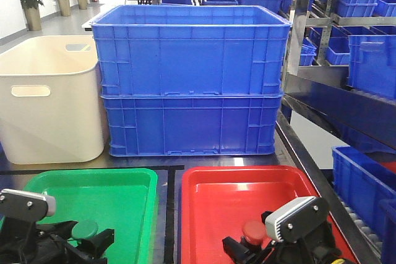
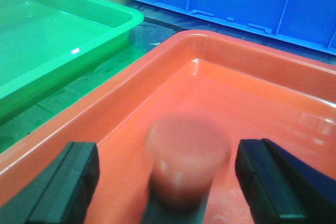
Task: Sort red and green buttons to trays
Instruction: 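Open both grippers to release the buttons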
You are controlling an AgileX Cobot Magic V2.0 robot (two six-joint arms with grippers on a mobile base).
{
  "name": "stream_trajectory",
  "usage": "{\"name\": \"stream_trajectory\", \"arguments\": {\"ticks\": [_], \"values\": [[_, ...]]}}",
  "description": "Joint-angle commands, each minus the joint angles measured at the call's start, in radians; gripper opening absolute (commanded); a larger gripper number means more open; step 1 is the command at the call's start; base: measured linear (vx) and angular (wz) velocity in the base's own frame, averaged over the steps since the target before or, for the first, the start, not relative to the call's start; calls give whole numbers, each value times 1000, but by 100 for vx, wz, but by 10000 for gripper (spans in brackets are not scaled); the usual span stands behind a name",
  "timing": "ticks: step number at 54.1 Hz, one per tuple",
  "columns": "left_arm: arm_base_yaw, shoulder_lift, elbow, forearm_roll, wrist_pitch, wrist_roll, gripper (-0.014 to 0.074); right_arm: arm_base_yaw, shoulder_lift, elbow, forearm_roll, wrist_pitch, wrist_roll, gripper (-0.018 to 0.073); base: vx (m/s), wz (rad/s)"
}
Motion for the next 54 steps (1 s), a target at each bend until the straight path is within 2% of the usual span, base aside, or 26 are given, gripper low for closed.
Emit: {"name": "stream_trajectory", "arguments": {"ticks": [1,11,17,21,27,31,36,39,43,48,54], "values": [[-1,-76,-34,-12,-40,2,580,-2,-77,-30,9,-88,-3,589,0,0],[-1,-206,-34,-2,74,3,578,-2,-196,-30,9,-36,-3,569,0,0],[-1,-295,-34,-2,219,3,559,-2,-291,-30,9,76,-3,540,0,0],[-1,-354,-34,-2,313,3,521,-2,-359,-30,9,162,-3,503,0,0],[-1,-446,-34,-22,485,2,405,-1,-472,-28,9,310,1,384,0,0],[-1,-509,-34,-61,583,2,283,-1,-542,-22,10,441,5,246,0,0],[-1,-592,-34,-124,711,3,88,-1,-637,-22,35,612,6,79,0,0],[-1,-647,-33,-171,775,26,-10,-1,-684,-22,57,717,2,-17,0,0],[-1,-717,-23,-235,832,102,-8,-1,-759,-22,72,813,-17,-15,0,0],[-1,-820,15,-330,839,194,-7,-1,-838,-22,99,858,-69,-13,0,0],[-1,-934,77,-412,839,228,-6,-1,-919,-22,170,878,-157,-10,0,0]]}}
